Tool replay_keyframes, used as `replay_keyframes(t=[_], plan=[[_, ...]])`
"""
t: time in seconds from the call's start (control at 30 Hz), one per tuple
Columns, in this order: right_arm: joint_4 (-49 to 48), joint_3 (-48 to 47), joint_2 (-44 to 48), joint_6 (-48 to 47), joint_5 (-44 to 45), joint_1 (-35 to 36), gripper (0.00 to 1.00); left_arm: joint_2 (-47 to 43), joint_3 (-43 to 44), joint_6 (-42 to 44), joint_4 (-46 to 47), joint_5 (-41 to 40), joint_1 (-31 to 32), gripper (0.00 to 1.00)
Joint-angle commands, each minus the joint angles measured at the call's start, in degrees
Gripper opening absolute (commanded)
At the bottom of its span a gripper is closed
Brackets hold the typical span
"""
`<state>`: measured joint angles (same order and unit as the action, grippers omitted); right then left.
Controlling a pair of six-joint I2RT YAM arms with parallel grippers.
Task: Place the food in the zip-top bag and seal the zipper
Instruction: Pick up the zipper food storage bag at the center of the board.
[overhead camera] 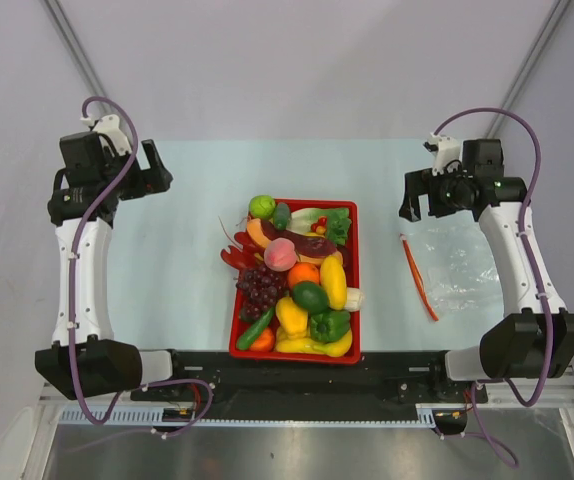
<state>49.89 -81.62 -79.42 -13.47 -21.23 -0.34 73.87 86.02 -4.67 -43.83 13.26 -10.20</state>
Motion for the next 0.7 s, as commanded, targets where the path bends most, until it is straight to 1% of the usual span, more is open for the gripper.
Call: replay_keyframes(t=[0.0,0.1,0.17,0.23,0.27,0.37,0.5,0.6,0.63,0.67], plan=[[0.3,0.6,1.1,0.6,2.9,0.2,1.0,0.0,1.1,-2.2,0.5,-0.5,-0.1,1.0],[-0.1,1.2,1.5,2.5,5.1,0.2,1.0,0.8,1.6,-3.3,-0.2,-2.6,-0.1,1.0],[1.4,0.9,1.4,0.9,5.2,0.2,1.0,0.2,0.4,-4.9,0.3,-5.2,-0.1,1.0],[3.8,0.7,1.0,-1.4,5.4,0.2,1.0,-1.1,-2.4,-5.4,3.0,-6.1,-0.1,1.0],[4.9,0.6,0.8,-2.0,5.9,1.6,1.0,-2.8,-3.6,-5.4,5.4,-6.7,-0.2,1.0],[8.6,2.1,-0.2,-3.7,9.0,3.1,1.0,-4.8,-5.8,-5.0,7.4,-5.4,-0.1,1.0],[8.8,6.6,-0.4,-4.0,12.9,3.5,1.0,-3.0,-3.9,-4.3,4.9,-3.2,0.0,1.0],[8.5,9.0,-1.8,-3.5,13.3,3.8,0.87,-1.5,-3.0,-4.1,3.7,-2.4,0.0,1.0],[8.1,9.5,-3.3,-3.2,13.8,3.9,0.8,-1.1,-2.9,-4.1,3.5,-2.6,0.0,1.0],[7.4,10.3,-4.0,-2.7,14.5,4.0,0.76,-0.8,-2.9,-4.2,3.1,-2.3,0.0,1.0]])
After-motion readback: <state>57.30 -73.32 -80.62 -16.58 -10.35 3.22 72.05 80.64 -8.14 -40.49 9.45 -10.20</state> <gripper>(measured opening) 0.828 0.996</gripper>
